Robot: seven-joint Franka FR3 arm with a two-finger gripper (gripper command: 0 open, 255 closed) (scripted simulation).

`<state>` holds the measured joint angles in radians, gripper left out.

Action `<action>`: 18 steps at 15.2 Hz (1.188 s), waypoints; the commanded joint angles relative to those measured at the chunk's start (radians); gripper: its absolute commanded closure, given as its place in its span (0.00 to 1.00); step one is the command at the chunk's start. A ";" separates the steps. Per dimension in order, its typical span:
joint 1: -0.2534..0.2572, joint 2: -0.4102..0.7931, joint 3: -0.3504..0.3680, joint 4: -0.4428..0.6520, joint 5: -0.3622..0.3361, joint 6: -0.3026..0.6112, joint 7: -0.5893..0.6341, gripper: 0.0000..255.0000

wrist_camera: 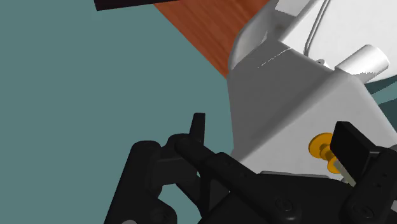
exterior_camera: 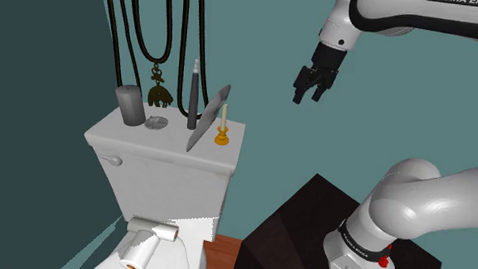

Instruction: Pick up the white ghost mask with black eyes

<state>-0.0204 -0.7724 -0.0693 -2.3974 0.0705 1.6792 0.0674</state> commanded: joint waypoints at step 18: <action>-0.083 0.696 0.373 0.586 -0.025 -0.012 0.951 0.00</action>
<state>-0.1030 -0.1362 0.2879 -1.8575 0.0606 1.6658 0.9520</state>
